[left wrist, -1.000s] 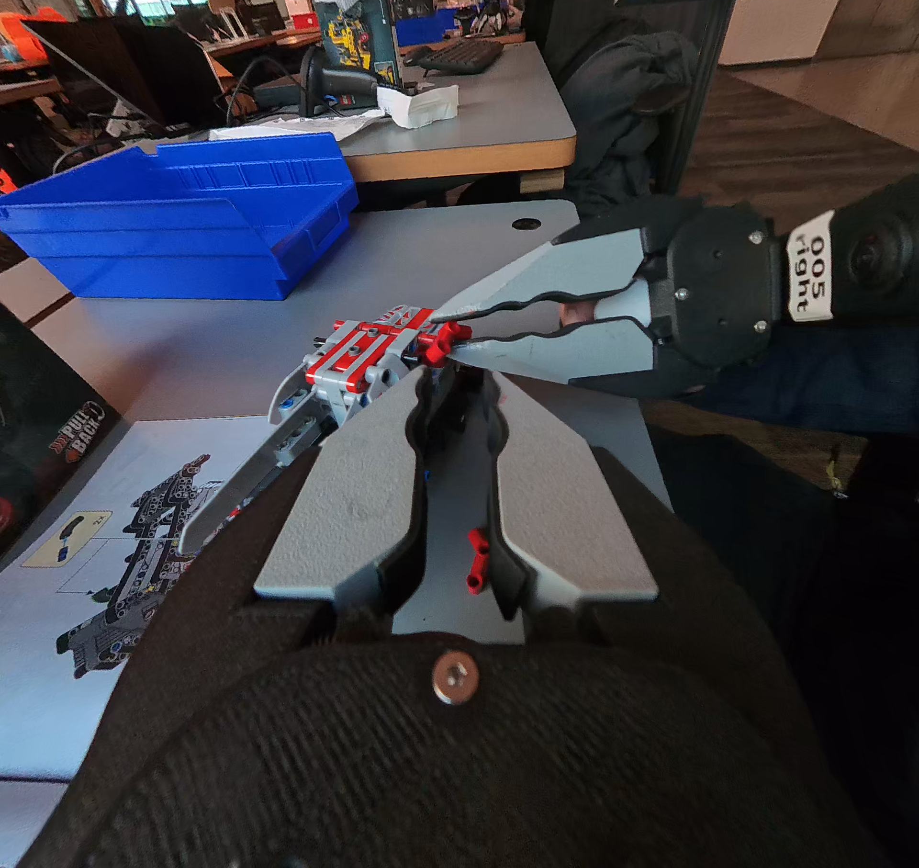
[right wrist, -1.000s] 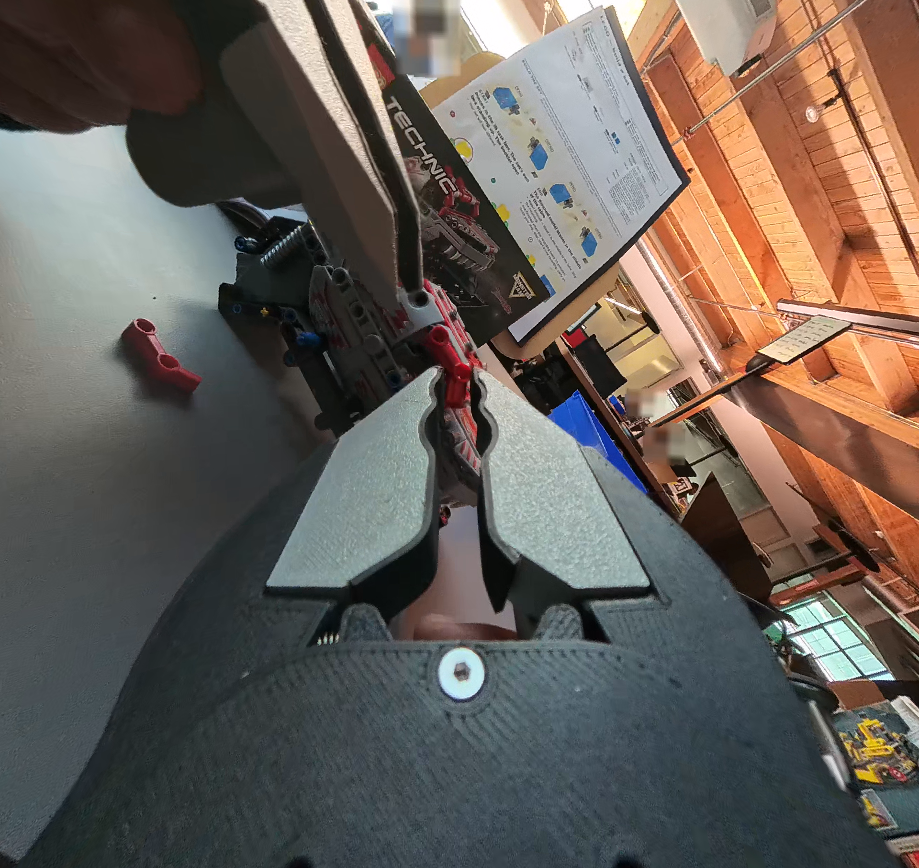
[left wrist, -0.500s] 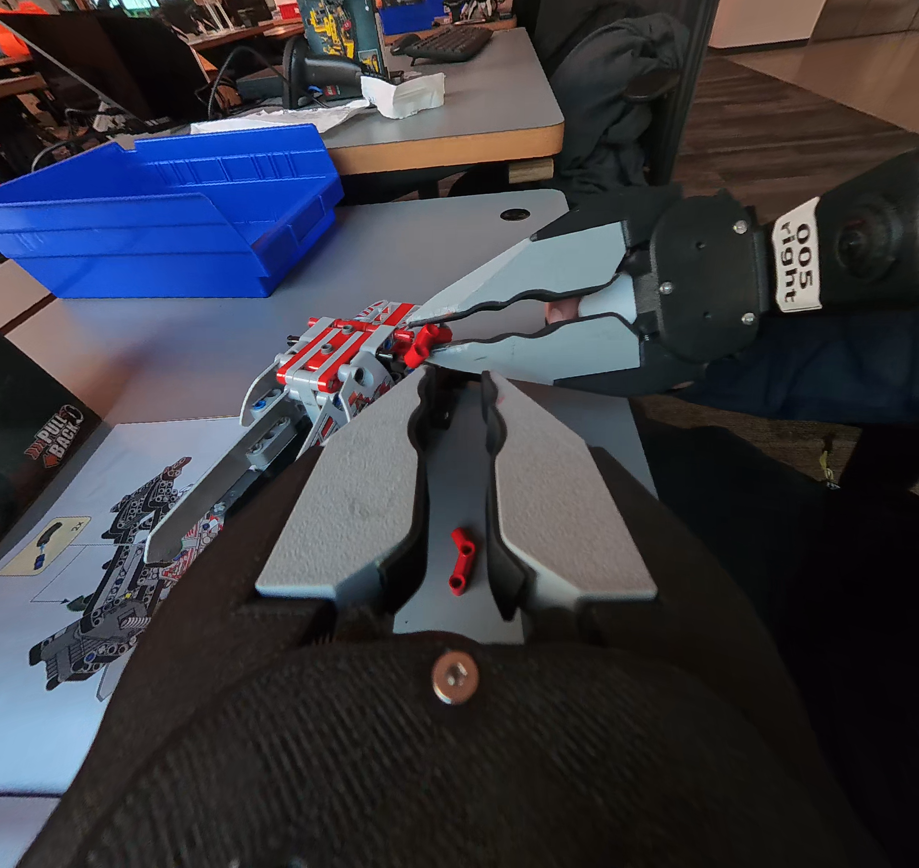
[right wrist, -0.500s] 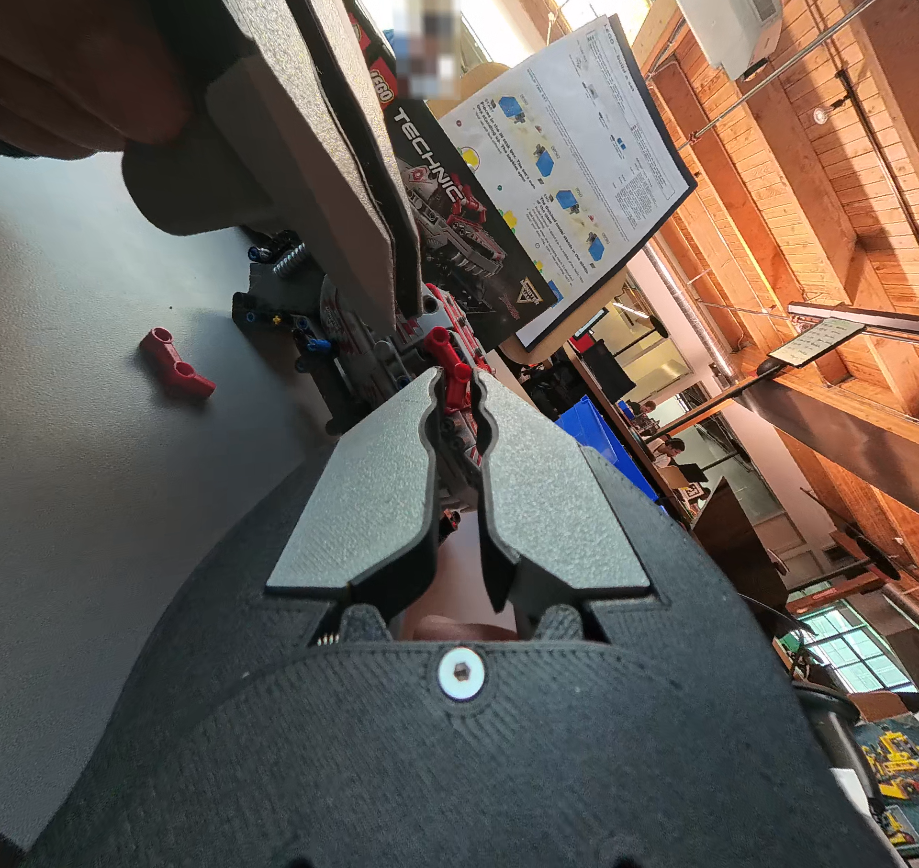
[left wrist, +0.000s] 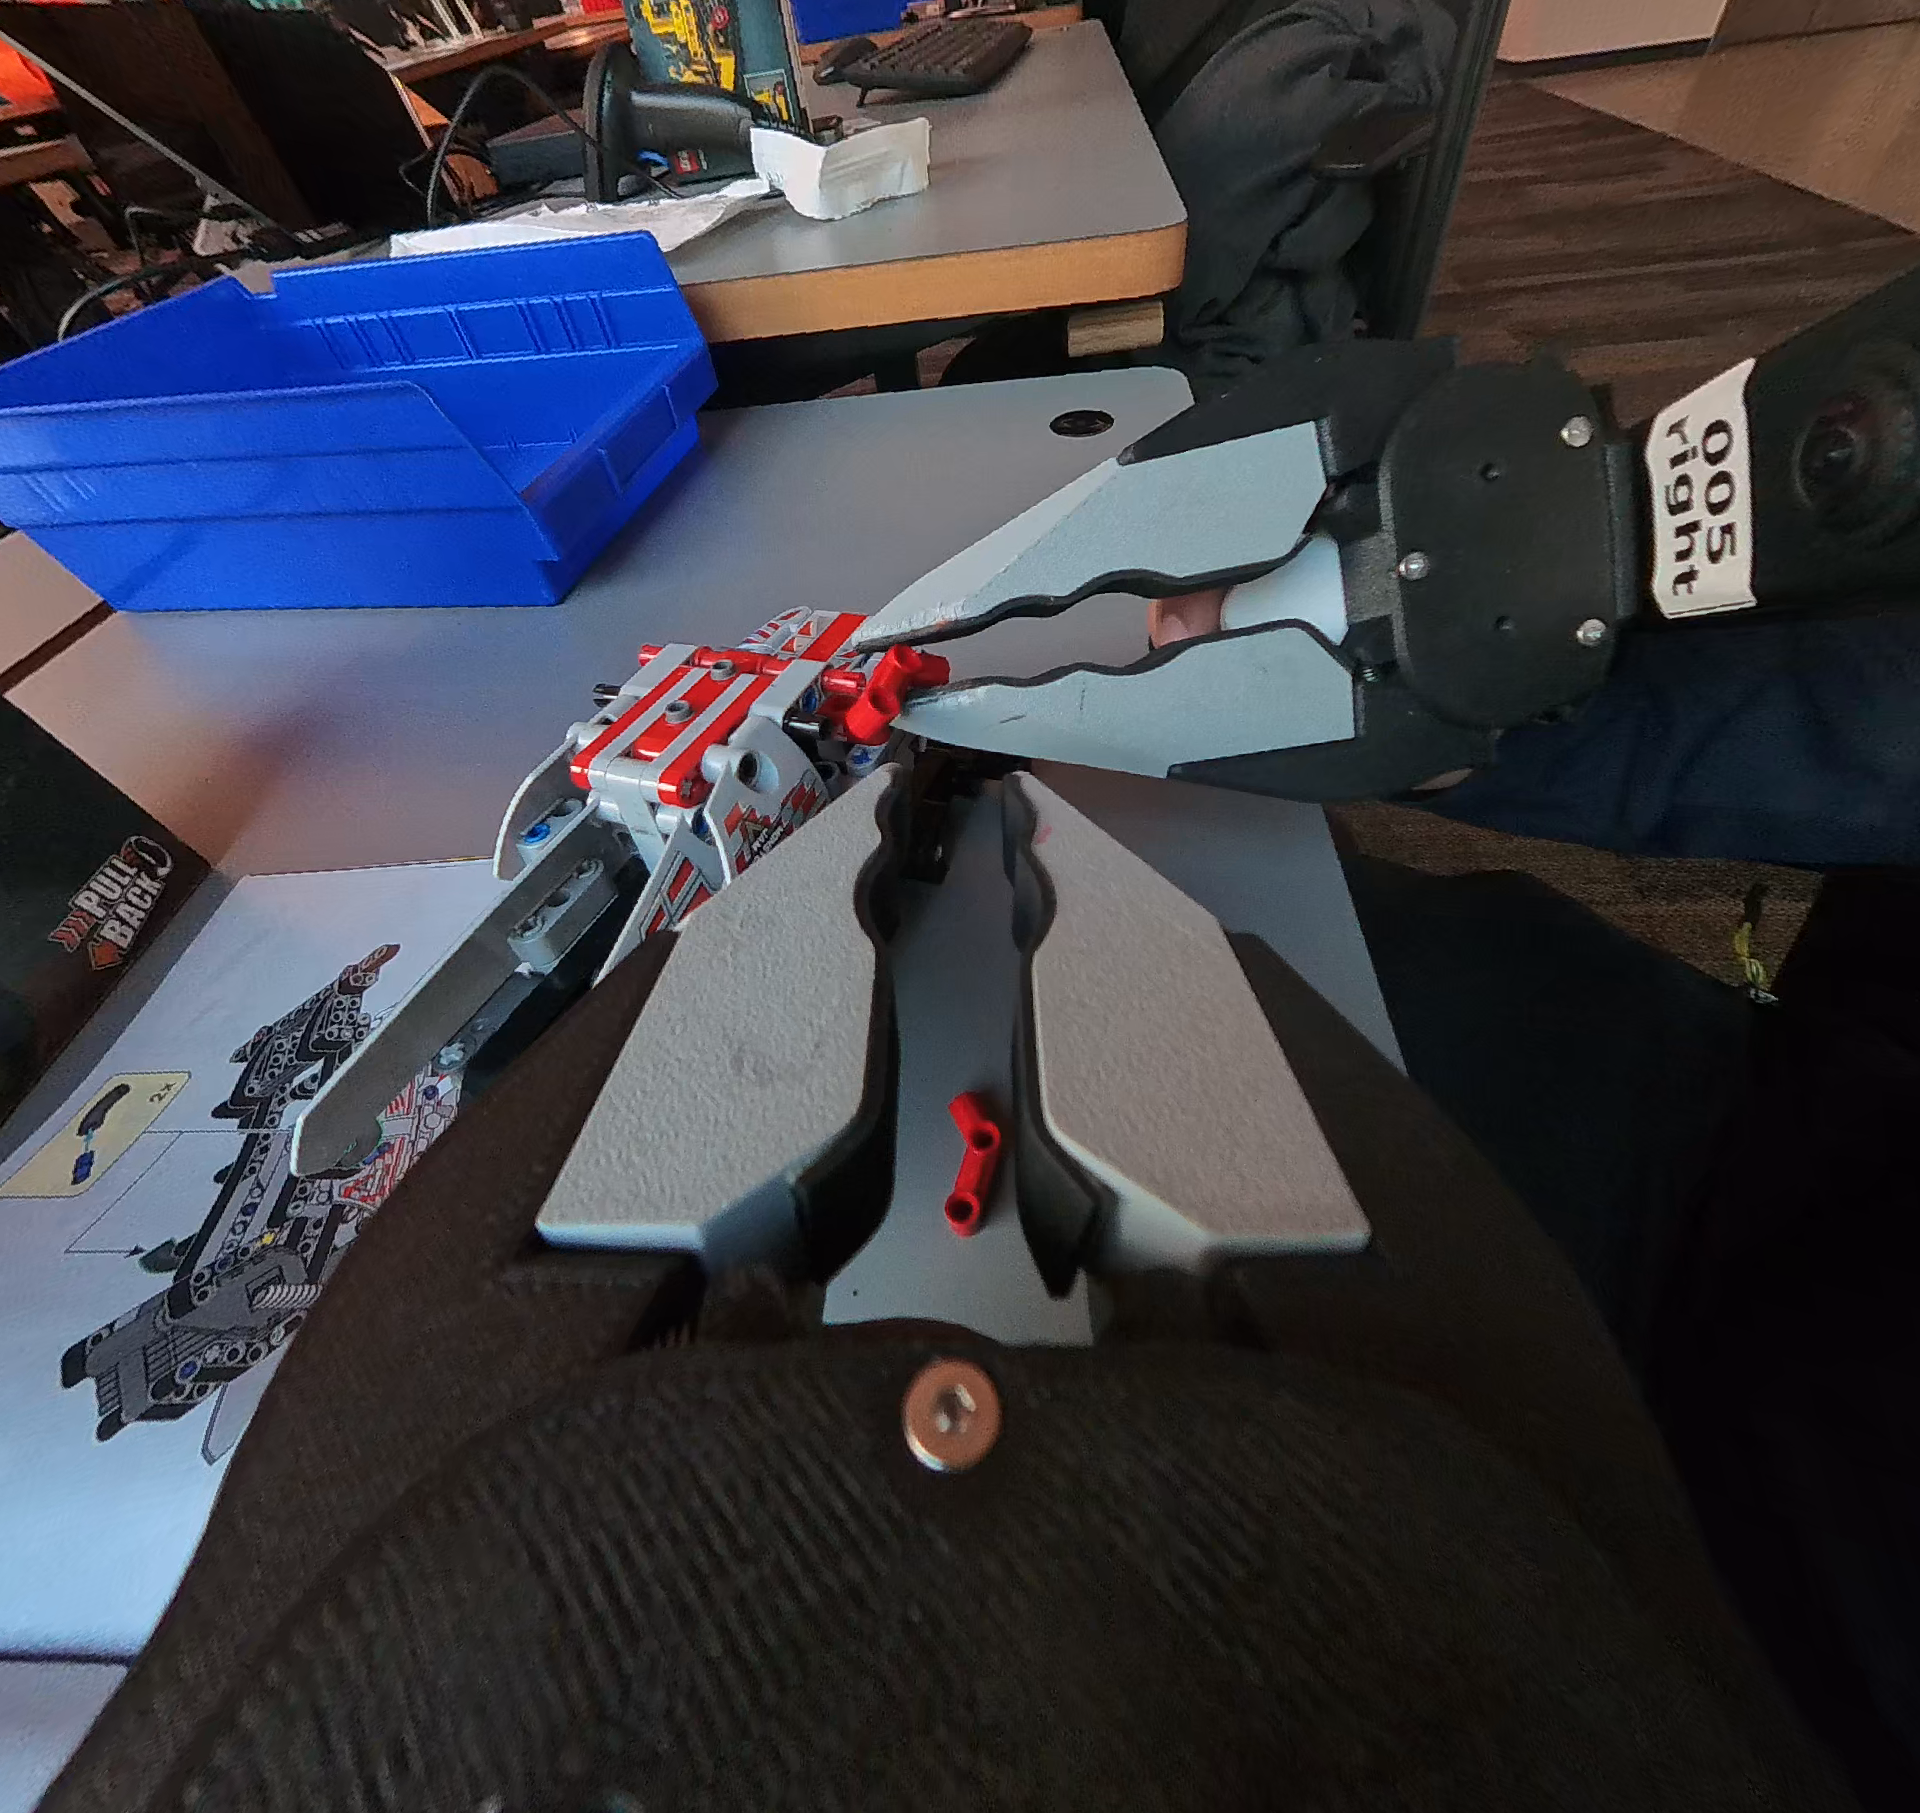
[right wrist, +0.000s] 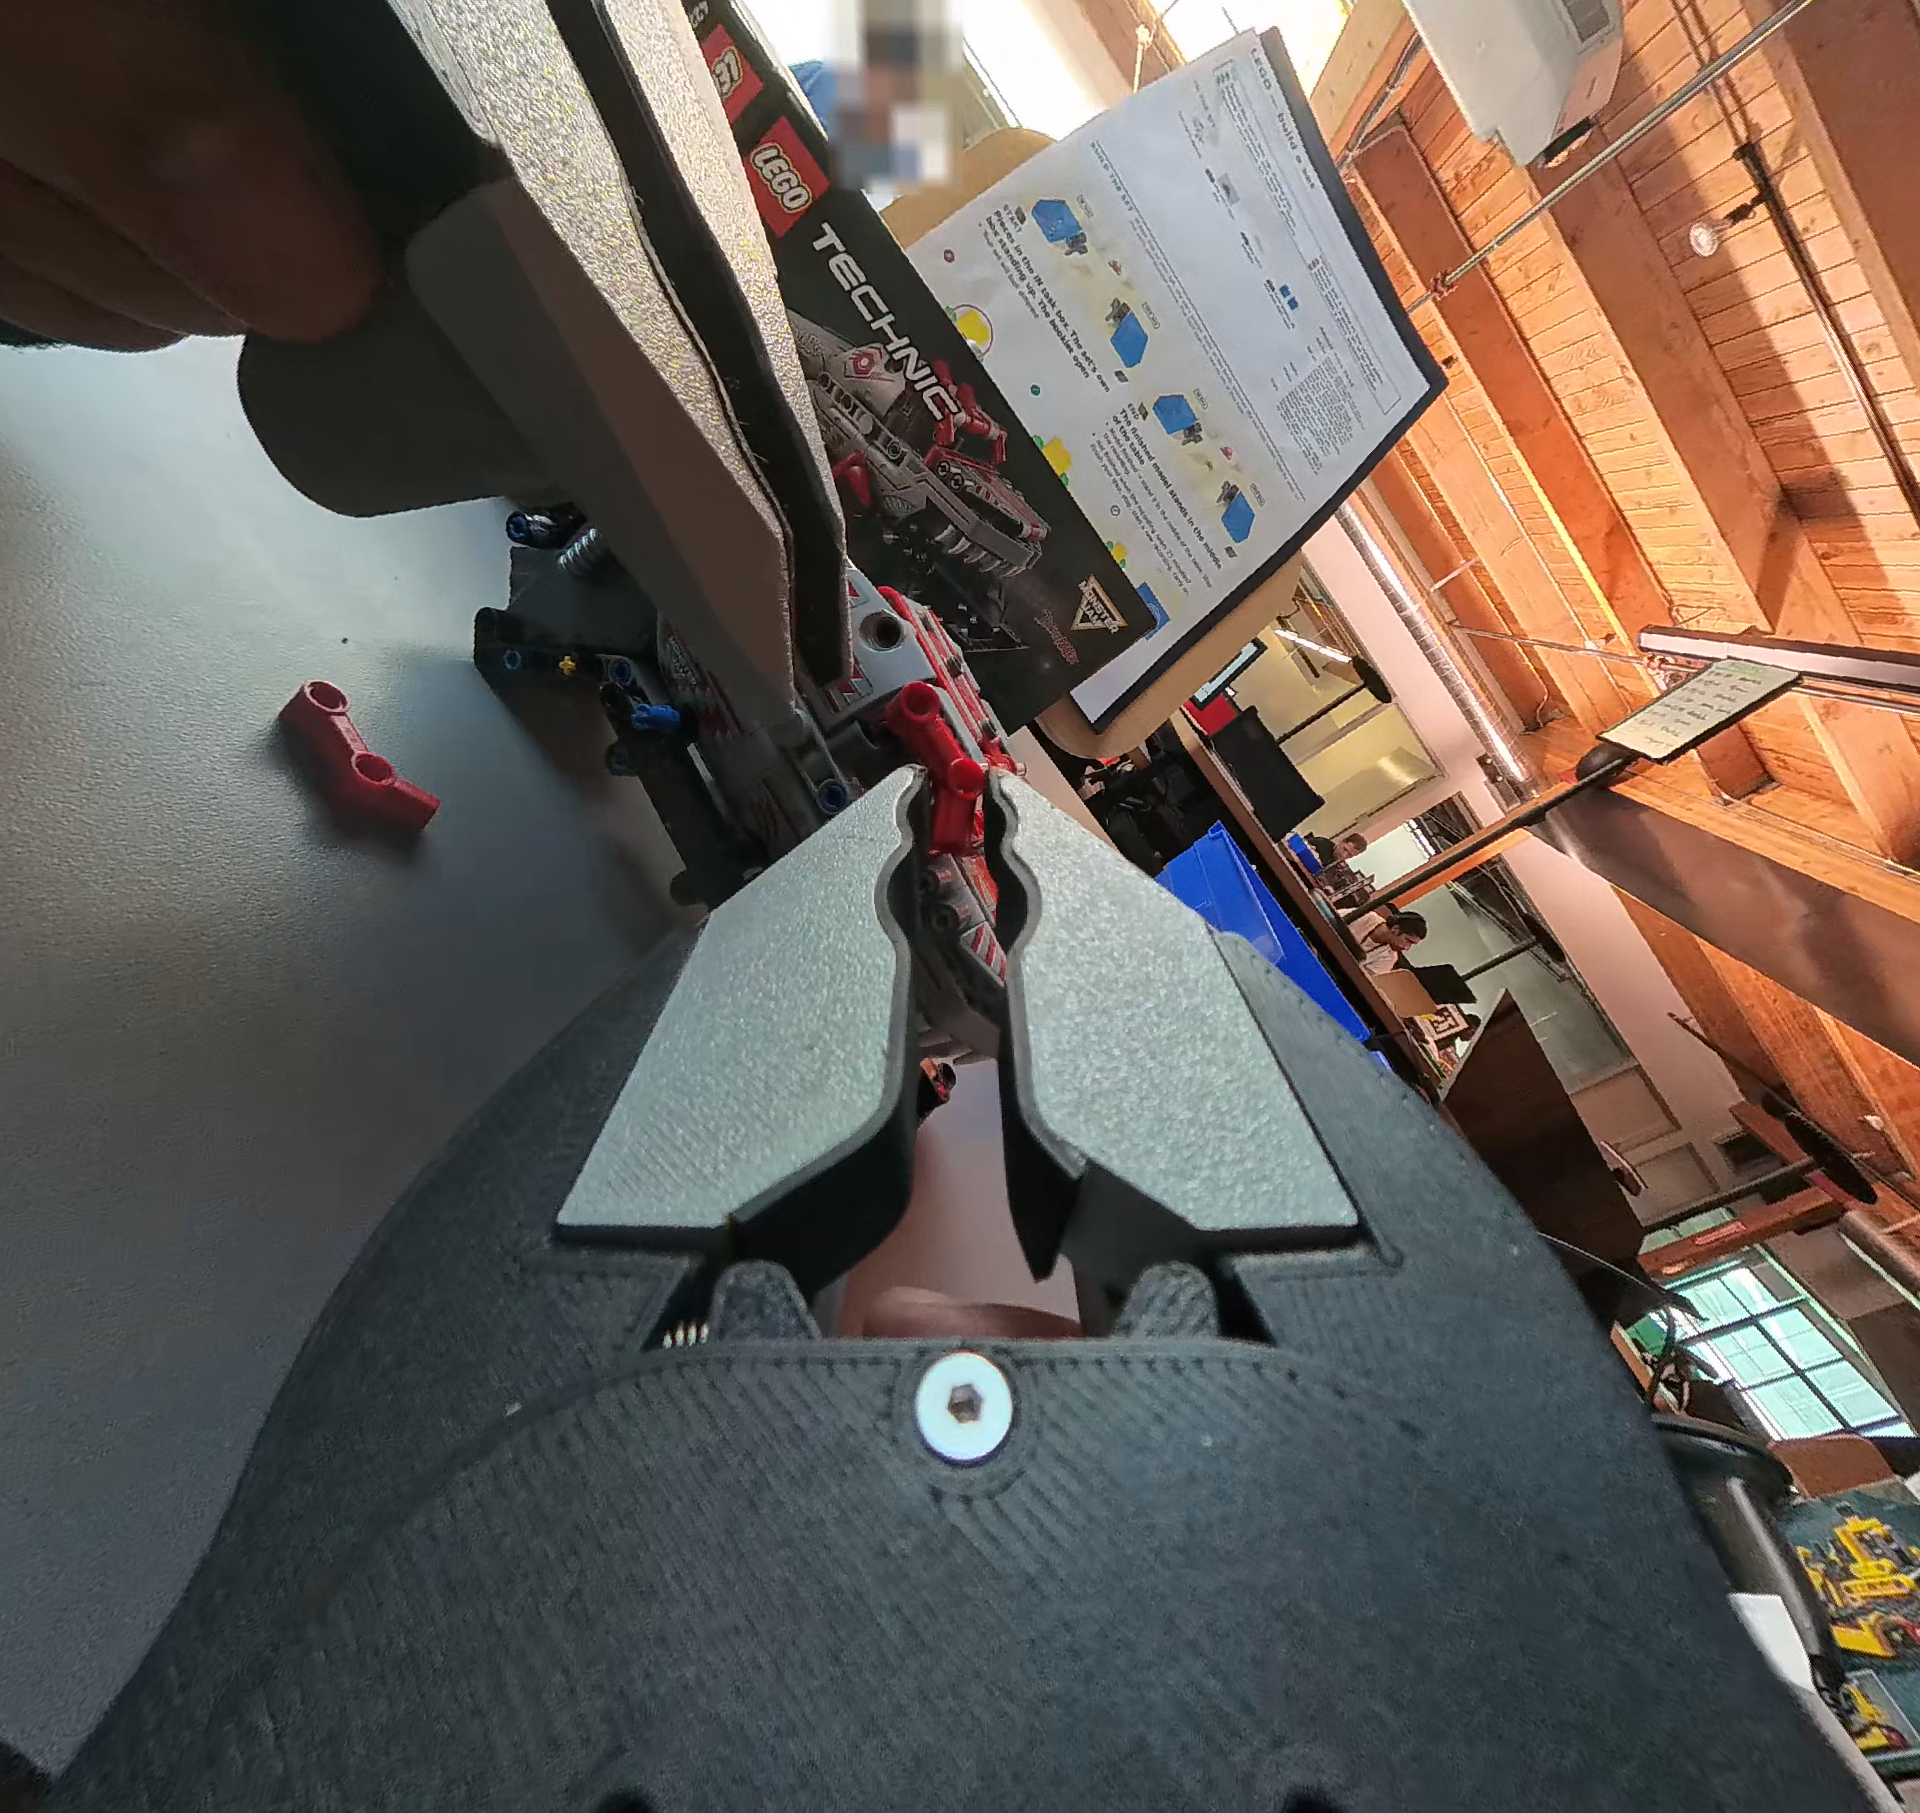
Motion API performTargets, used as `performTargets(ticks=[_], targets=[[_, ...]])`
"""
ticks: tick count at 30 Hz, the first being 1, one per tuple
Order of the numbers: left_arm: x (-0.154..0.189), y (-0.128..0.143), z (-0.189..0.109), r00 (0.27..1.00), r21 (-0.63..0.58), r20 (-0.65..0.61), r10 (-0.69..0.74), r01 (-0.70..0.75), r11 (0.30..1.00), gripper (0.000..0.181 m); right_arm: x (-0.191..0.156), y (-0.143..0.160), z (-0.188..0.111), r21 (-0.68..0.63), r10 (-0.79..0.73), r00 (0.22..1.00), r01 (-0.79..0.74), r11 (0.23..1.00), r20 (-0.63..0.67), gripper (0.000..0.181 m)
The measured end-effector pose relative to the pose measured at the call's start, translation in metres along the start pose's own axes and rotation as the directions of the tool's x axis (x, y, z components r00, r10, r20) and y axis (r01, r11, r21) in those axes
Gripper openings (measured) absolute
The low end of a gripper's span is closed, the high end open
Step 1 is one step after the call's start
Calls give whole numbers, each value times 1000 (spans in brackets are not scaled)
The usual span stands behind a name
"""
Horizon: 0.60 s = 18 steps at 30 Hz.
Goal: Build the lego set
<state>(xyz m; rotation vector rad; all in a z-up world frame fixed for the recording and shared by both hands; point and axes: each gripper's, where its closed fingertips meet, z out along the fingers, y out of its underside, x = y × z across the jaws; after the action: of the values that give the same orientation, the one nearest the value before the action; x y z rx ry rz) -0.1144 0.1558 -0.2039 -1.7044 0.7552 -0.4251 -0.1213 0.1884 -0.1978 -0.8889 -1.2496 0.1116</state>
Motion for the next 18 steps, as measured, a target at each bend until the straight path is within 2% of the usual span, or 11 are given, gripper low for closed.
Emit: performTargets(ticks=[1, 14, 16, 18], targets=[[0, 0, 0, 1000, 1, 0, 1, -1, 1000, 14, 0, 0, 0, -1, -1, 1000, 1, 1000, -1, 7], [-1, 0, 0, 1000, -3, 5, 3, -3, 1000, 14, 2, -1, -1, 6, 4, 1000, -4, 1000, -4, 7], [-9, -7, -6, 998, 20, 43, 43, -44, 999, 14, 2, -1, -1, 8, 6, 1000, -6, 1000, -6, 7], [-25, -26, -22, 993, 94, 106, 59, -69, 993, 14, 2, -1, -2, 5, 1, 1000, -1, 1000, -6, 7]])
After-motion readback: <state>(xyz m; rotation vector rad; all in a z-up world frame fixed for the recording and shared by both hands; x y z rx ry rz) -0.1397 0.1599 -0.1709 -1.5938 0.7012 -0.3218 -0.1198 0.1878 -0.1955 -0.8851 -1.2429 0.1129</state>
